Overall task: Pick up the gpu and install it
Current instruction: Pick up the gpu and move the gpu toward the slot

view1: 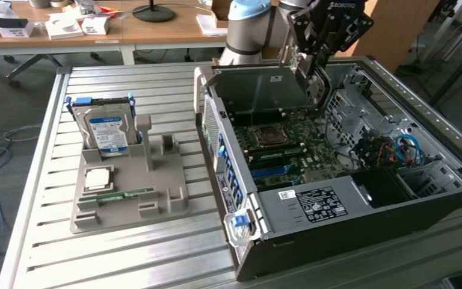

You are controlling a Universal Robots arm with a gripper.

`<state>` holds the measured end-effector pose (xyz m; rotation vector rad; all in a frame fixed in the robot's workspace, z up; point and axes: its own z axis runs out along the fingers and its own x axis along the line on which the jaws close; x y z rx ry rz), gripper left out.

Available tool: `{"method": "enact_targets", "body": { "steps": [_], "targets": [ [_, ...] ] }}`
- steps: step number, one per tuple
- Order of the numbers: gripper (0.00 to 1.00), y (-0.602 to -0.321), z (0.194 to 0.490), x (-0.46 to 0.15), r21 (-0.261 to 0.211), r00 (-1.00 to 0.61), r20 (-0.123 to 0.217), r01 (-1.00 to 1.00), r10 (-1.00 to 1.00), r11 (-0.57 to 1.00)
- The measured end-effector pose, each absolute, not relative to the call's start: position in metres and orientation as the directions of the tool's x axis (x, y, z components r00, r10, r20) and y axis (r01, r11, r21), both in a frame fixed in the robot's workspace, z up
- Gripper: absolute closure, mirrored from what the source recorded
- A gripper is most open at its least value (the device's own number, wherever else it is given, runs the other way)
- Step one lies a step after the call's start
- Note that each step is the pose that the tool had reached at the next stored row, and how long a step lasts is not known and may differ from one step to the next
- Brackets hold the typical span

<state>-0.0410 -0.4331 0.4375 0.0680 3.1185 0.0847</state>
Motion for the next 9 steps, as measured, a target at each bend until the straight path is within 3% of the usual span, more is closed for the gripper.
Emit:
{"method": "enact_targets", "body": {
  "steps": [9],
  "targets": [
    [0.74,-0.433,0.438,-0.010,0.056,-0.999,-0.020,0.041,0.042,0.998]
  ]
}}
